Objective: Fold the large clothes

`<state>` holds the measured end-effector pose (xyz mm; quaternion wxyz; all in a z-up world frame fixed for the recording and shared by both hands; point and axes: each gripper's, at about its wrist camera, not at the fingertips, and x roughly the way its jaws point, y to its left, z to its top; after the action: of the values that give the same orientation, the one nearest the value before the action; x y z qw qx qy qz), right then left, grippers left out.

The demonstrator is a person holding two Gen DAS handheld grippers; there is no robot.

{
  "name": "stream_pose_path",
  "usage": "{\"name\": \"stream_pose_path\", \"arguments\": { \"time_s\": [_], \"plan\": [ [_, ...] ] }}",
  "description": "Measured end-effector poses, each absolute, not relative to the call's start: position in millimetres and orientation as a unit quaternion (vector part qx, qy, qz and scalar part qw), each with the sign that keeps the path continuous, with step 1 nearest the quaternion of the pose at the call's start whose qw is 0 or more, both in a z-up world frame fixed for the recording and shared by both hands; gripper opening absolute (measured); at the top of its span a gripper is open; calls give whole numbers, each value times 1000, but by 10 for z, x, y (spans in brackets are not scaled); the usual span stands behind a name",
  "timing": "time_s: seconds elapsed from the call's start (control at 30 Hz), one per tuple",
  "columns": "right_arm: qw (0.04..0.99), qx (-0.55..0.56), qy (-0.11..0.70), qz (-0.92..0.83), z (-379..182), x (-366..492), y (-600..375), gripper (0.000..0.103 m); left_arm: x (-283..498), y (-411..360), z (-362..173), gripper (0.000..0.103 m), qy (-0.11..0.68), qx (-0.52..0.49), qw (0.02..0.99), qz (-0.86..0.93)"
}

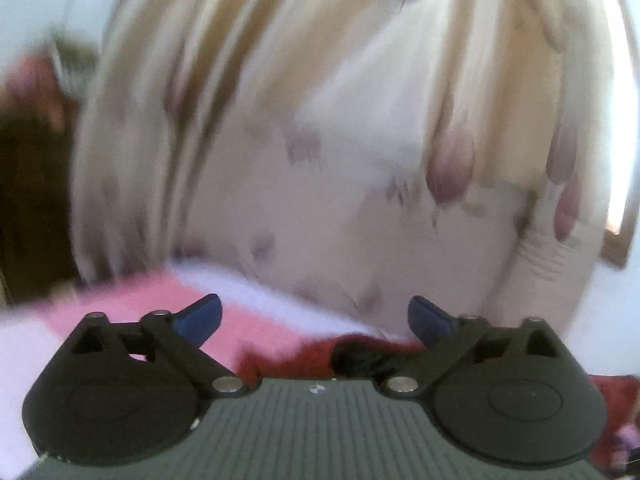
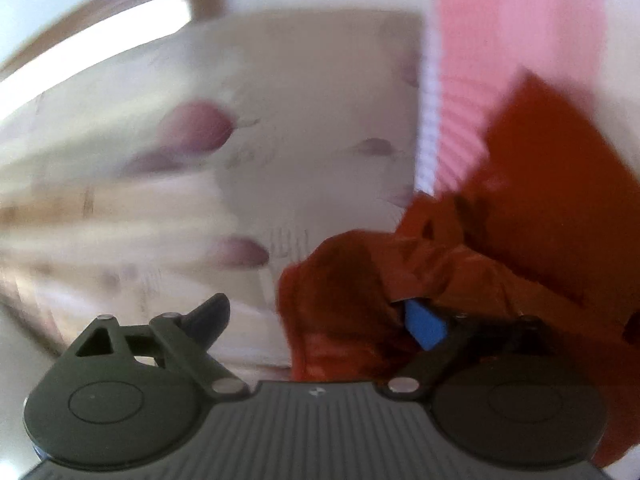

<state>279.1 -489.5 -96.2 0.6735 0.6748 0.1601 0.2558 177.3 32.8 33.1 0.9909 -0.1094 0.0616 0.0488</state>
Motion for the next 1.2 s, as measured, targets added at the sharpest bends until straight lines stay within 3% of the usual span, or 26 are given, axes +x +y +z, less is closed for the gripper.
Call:
{"name": "stream_pose_path", "arguments": {
  "time_s": [0.07,0.1,0.13,0.17,0.2,0.27,0.33,0.43,0.57,0.9,0.97,1.2],
  "plan": [
    [754,582,164,256,-675,2690,-4833,94,1712,274,413,97,49,-84,994,42],
    [796,524,163,257,-497,2627,-4762,88,1676,264,456,95,50,-82,995,25],
    [831,465,157,261,-325,2553,-4675,74,1625,254,491,87,50,-82,995,2],
    [869,391,152,263,-130,2476,-4545,65,1585,223,511,74,50,-75,996,-19],
    [893,334,149,261,3,2424,-4419,55,1562,165,518,67,54,-61,996,-37],
    [928,222,140,265,228,2321,-4099,47,1567,23,479,48,74,-36,994,-74],
    [936,153,153,276,289,2351,-3823,38,1649,-87,401,38,95,-29,990,-99],
    [946,54,185,261,229,2546,-3459,31,1880,-261,227,38,129,1,984,-122],
    [952,-1,219,215,19,2830,-3341,29,2284,-308,-32,38,171,29,980,-99],
    [949,48,268,160,-424,3146,-3679,24,2995,83,-362,38,238,2,971,0],
    [944,73,278,163,-504,3229,-3737,24,3093,175,-453,48,262,-24,965,18],
    [934,104,294,175,-739,3276,-3755,24,3051,204,-676,56,268,-9,962,40]
  ]
}}
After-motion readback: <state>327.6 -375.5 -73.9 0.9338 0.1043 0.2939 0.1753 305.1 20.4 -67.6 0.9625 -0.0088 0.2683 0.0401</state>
